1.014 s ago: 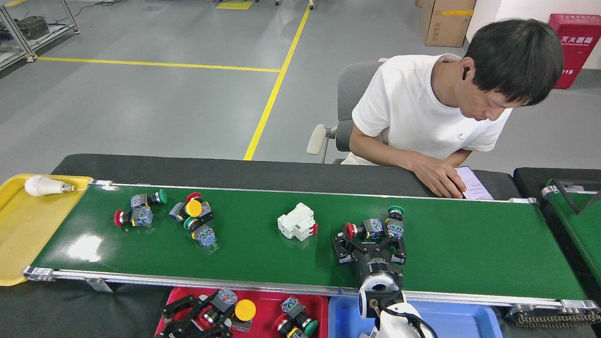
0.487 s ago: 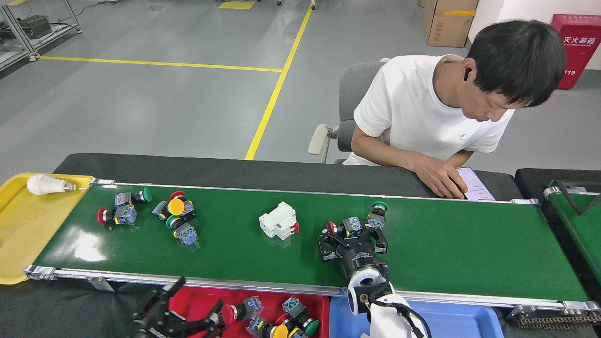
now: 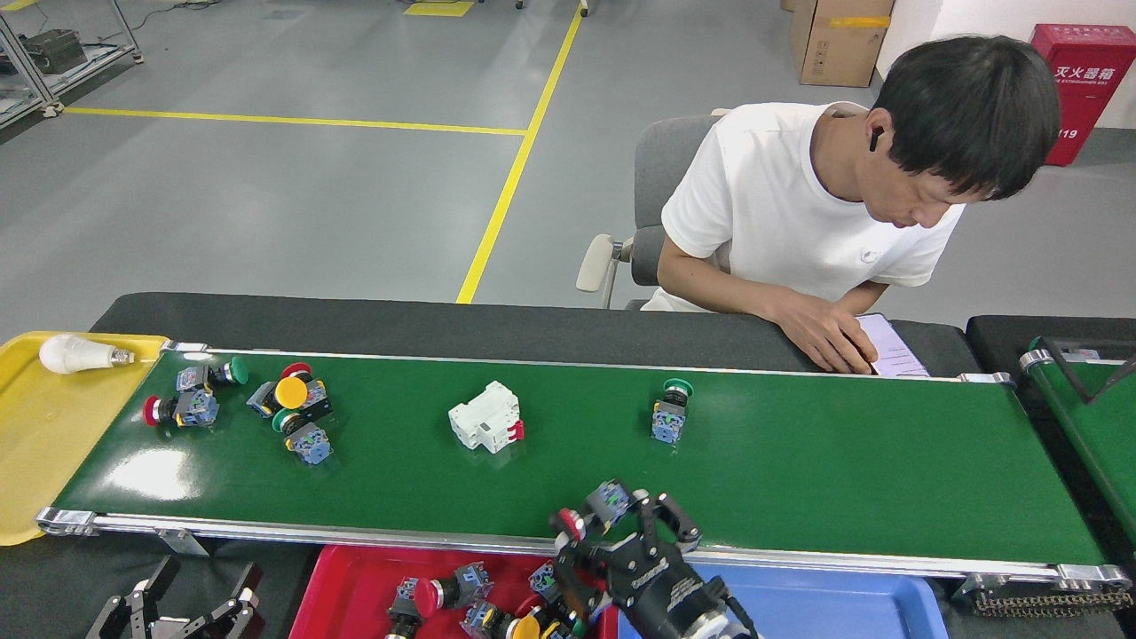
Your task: Pick switch part from conveyor to tray
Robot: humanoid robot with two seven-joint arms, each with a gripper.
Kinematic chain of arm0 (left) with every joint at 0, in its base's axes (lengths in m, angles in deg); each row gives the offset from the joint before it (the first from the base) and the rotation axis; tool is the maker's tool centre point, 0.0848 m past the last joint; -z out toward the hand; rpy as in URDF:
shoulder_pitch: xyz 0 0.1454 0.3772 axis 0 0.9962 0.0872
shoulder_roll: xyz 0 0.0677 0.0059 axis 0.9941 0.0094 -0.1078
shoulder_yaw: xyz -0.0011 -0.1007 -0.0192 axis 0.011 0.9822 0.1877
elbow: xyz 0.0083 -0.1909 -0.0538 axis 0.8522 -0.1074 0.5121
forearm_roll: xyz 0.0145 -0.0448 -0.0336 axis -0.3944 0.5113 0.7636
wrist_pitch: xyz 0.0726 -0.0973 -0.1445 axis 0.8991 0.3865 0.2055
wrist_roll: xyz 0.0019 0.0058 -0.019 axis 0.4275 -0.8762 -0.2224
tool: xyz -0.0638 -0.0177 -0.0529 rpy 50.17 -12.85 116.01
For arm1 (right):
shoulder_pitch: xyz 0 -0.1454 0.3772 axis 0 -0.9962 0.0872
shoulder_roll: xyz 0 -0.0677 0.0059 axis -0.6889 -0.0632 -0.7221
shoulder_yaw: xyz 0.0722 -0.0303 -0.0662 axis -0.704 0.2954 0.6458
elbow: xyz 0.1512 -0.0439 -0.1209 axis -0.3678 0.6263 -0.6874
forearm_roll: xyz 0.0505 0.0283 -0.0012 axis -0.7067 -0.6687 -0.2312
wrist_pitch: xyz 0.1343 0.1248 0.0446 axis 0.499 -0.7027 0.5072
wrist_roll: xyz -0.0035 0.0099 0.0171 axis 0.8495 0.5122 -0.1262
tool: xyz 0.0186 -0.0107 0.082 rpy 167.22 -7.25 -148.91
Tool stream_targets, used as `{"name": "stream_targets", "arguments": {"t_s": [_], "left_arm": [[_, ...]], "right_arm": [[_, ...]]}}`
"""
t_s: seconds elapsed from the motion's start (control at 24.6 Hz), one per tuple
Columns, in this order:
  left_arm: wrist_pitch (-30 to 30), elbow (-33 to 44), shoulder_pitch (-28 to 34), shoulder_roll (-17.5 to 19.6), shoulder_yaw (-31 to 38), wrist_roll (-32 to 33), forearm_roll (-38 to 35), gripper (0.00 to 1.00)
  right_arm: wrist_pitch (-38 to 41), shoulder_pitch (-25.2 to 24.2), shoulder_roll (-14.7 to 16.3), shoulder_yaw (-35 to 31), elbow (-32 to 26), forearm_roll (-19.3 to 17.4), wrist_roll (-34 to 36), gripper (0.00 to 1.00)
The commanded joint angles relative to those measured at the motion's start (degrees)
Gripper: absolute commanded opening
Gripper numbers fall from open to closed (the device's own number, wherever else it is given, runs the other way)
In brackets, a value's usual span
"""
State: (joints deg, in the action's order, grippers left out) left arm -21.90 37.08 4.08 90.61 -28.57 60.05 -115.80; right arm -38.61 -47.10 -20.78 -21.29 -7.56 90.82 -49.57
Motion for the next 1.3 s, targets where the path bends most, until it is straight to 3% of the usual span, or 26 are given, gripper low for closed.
{"name": "stream_targets", "arguments": {"t_s": [0.0,0.16,0.45,0.69,0.85,0.97,1.1,1.14,1.26], "left_arm": [[-3.23,-0.62,-4.14,0.74,-0.67,1.49,-2.92,1.0],[-6.14,-8.19,-13.29,0.3,-4.1,2.11,-8.81,1.0],[-11.15,-26.03,-26.73,2.59,-8.67,2.02,-9.95,1.0],[-11.94,-39.39,-35.08,5.75,-8.85,1.5,-10.04,0.98],[-13.78,-50.2,-41.24,8.21,-12.72,-0.09,-9.69,0.79],[-14.05,-57.23,-44.93,9.09,-13.24,-4.13,-9.69,0.42],[-13.87,-59.95,-45.89,9.88,-13.33,-4.48,-9.78,0.14],[-13.87,-60.04,-45.89,9.88,-13.33,-4.48,-9.78,0.07],[-13.26,-59.95,-45.81,10.06,-13.33,-4.66,-8.99,0.04]], "right_arm": [[7.83,0.29,-0.72,0.91,-0.67,-0.12,-1.52,1.0],[8.18,0.47,-1.51,2.4,-0.58,-0.12,-4.07,1.0],[7.39,1.34,-1.95,1.09,-0.84,-0.29,-4.07,1.0],[0.89,1.52,-1.87,-8.93,-4.88,-0.29,-3.89,1.0],[-0.25,1.78,-1.78,-20.1,-5.94,-0.29,-3.54,1.0],[-0.34,1.61,-1.51,-26.95,-6.12,-0.29,-2.49,1.0],[-0.25,0.73,-0.81,-32.57,-6.2,-0.29,-0.03,1.0],[-0.25,0.47,-0.37,-33.63,-6.2,-0.29,0.06,1.0],[-0.17,-1.56,0.51,-35.12,-6.12,-0.38,1.47,1.0]]}}
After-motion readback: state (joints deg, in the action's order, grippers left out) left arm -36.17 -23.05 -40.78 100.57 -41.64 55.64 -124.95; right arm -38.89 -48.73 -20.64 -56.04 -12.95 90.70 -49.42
